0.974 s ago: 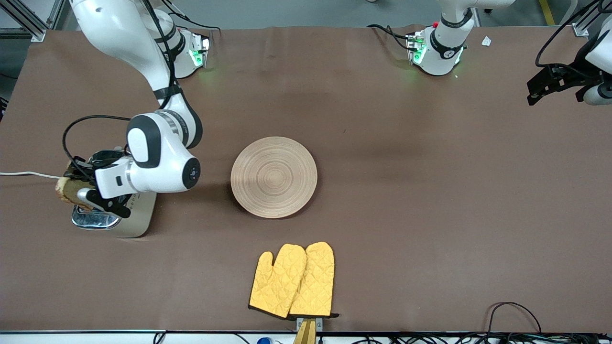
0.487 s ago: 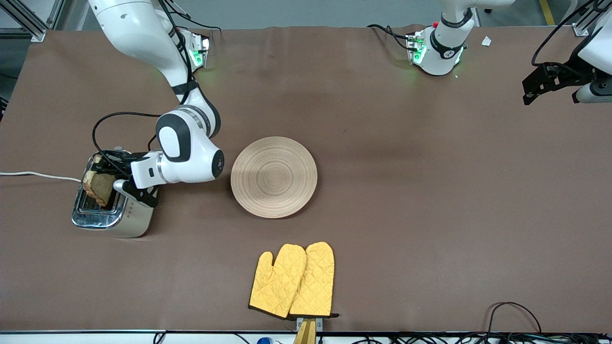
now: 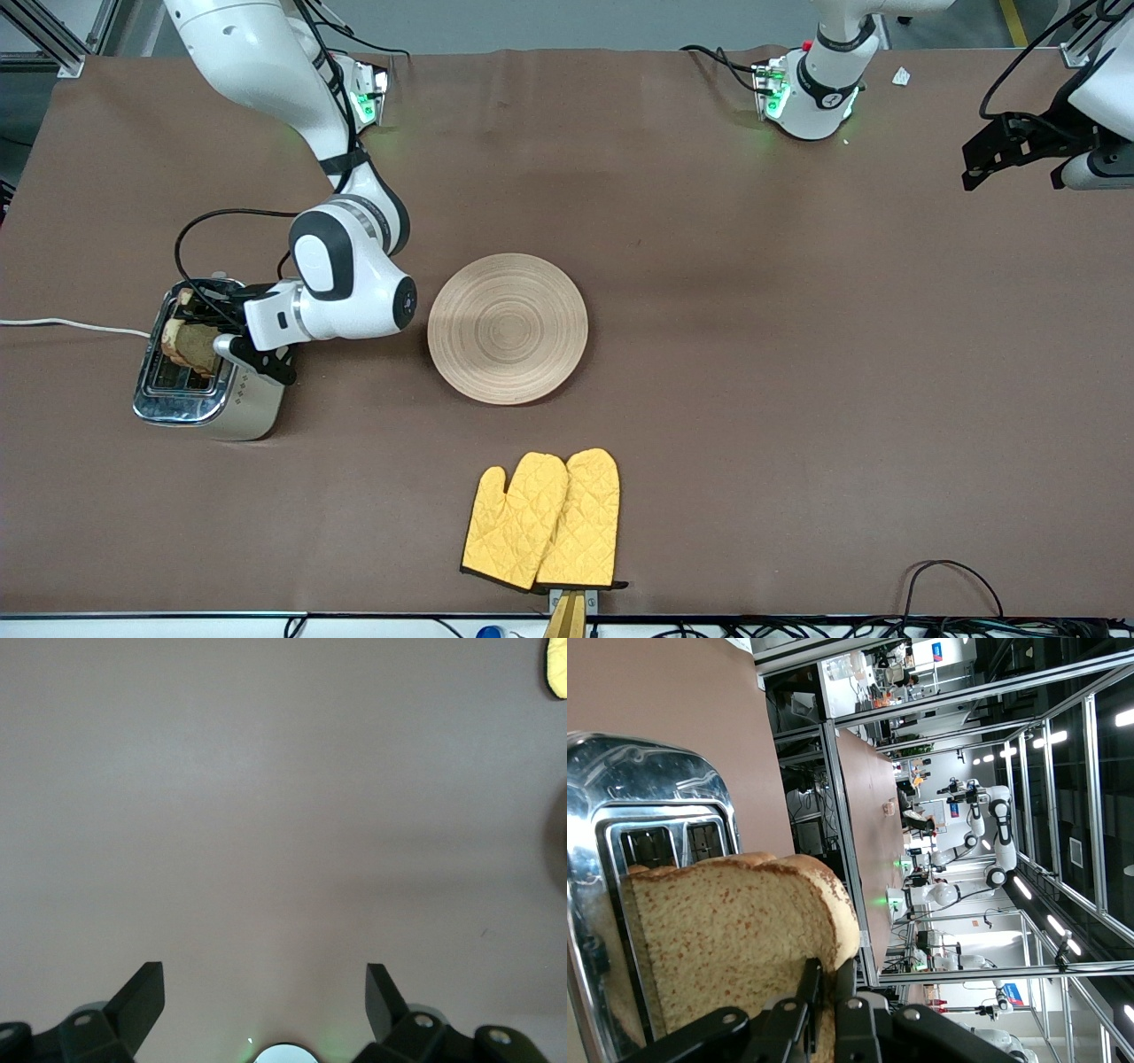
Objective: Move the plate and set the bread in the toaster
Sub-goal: 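Lower the bread into the toaster slot and open the right gripper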
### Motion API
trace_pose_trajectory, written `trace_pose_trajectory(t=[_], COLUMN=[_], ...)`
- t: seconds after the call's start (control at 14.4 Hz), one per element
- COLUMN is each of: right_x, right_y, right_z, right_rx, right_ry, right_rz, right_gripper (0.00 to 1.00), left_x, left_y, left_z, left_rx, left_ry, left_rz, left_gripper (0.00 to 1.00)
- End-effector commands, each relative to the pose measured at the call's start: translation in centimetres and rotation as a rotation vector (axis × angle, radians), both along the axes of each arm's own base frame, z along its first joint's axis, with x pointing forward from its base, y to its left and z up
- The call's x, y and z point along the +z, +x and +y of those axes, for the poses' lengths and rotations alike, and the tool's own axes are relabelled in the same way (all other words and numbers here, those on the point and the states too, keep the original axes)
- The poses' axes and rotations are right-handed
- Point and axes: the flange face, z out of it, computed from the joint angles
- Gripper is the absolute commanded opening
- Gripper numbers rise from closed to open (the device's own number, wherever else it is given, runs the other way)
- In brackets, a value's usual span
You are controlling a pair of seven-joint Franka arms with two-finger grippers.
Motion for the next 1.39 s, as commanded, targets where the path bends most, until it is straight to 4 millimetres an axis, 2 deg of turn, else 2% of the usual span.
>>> trace_pose_trajectory(t=[0.0, 0.14, 0.28, 0.35, 0.42, 0.49, 0.56, 0.63, 0.83, 1.04, 1.25, 1.32], right_x=[-0.5, -2.5, -3.0, -3.0, -2.7, -2.3, -1.9, -1.3, 2.4, 7.3, 13.2, 14.8], right_y=[0.2, 0.4, 0.9, 1.3, 1.8, 2.3, 2.7, 2.9, 3.8, 4.4, 3.2, 2.7], right_z=[-1.0, -1.0, -1.3, -2.1, -2.4, -3.1, -3.3, -3.1, -0.3, 2.5, 4.4, 4.4], right_rx=[-0.004, 0.012, 0.029, 0.029, 0.028, 0.017, 0.013, 0.002, -0.033, -0.096, -0.165, -0.179], right_ry=[0.034, 0.040, 0.068, 0.082, 0.099, 0.108, 0.115, 0.137, 0.281, 0.454, 0.769, 0.834], right_rz=[-0.017, 0.003, -0.001, -0.007, -0.019, -0.030, -0.032, -0.041, -0.044, -0.076, -0.139, -0.154], right_gripper=[0.00, 0.00, 0.02, 0.14, 0.33, 0.64, 0.92, 1.00, 1.00, 1.00, 1.00, 1.00], left_x=[0.4, 0.4, 0.4, 0.4, 0.3, 0.3, 0.3, 0.4, 0.5, 0.3, 0.4, 0.4], left_y=[-0.1, -0.1, 0.0, 0.0, 0.0, 0.0, 0.0, 0.0, 0.0, 0.2, 0.2, 0.2], left_z=[0.0, 0.1, 0.1, 0.1, 0.1, 0.1, 0.1, 0.2, 0.4, 0.4, 0.5, 0.5], left_rx=[-0.002, -0.002, -0.011, -0.012, -0.011, -0.013, -0.013, -0.010, -0.006, -0.006, -0.004, -0.004], left_ry=[-0.014, -0.015, -0.013, -0.009, -0.007, -0.006, -0.004, -0.004, -0.001, 0.000, -0.005, -0.006], left_rz=[0.000, -0.002, -0.002, -0.002, -0.001, -0.001, -0.001, -0.003, -0.005, -0.003, -0.007, -0.006], left_gripper=[1.00, 1.00, 1.00, 1.00, 1.00, 1.00, 1.00, 1.00, 1.00, 1.00, 1.00, 1.00])
